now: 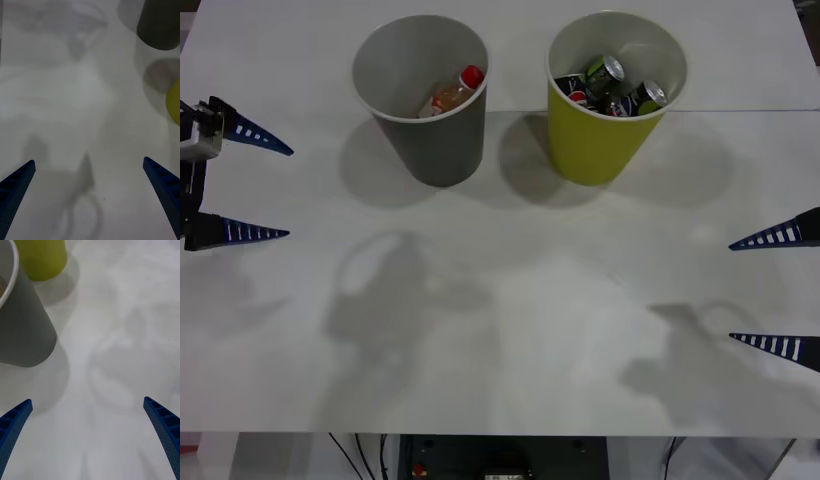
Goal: Put the can into the green bin and the plastic bottle into the gray bin
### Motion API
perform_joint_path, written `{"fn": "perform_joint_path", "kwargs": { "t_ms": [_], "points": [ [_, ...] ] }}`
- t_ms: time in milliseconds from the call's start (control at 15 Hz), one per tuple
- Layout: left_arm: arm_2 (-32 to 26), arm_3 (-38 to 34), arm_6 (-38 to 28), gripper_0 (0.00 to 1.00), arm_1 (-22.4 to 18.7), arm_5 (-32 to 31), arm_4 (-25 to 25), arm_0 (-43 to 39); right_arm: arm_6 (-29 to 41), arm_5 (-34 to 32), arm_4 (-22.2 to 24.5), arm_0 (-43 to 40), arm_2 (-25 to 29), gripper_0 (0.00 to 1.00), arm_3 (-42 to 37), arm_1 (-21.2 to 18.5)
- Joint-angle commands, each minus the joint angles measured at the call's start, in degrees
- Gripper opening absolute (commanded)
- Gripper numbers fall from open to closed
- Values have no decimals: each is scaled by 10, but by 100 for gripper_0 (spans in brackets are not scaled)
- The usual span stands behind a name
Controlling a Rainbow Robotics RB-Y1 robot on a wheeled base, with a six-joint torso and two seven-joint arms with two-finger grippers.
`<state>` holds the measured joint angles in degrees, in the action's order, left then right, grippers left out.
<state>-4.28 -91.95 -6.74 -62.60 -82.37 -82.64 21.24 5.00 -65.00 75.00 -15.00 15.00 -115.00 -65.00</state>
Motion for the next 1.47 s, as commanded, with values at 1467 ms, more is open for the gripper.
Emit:
{"fn": "perform_joint_path", "kwargs": {
  "t_ms": [1467],
  "points": [
    [-142,-13,165,100,68,-53,-4,-205,0,0,0,0,0,100,0,0]
  ]
}}
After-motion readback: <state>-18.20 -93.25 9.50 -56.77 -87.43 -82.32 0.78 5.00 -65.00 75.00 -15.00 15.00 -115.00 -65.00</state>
